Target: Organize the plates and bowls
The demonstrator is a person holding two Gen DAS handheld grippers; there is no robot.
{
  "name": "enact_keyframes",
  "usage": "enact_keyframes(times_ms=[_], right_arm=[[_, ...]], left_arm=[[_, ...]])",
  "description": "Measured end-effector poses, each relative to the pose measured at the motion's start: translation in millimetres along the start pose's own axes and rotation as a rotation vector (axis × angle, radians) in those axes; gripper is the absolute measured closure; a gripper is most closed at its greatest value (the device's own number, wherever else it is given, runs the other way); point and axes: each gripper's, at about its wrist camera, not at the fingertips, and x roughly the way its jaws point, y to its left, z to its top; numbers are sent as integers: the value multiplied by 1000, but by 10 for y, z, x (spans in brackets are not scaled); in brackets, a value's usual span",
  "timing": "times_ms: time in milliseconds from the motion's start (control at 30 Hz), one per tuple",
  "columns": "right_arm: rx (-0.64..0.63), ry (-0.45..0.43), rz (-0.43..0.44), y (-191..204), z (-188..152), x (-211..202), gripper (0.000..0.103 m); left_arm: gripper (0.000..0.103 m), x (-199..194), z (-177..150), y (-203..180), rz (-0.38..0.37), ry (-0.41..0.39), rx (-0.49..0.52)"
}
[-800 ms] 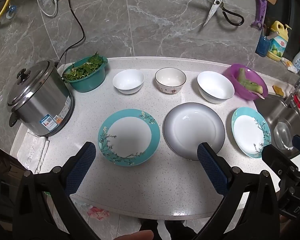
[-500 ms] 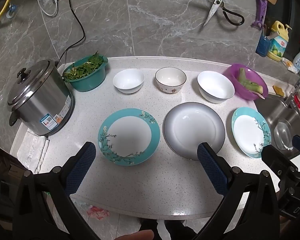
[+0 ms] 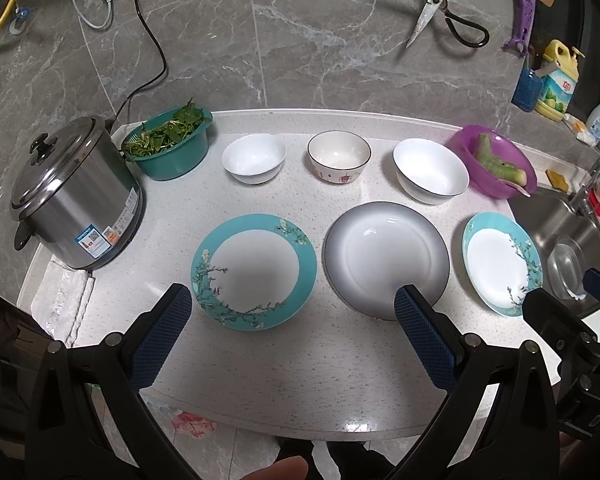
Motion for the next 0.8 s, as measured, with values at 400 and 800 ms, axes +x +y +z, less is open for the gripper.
enact_keyframes(times_ms=[400, 800], right_arm=[[53, 54, 99, -453, -152, 283, 0], [390, 114, 329, -954, -351, 985, 1]], left_arm=[[0, 841, -7, -47, -116, 152, 7], [2, 2255, 967, -22, -381, 307, 307]])
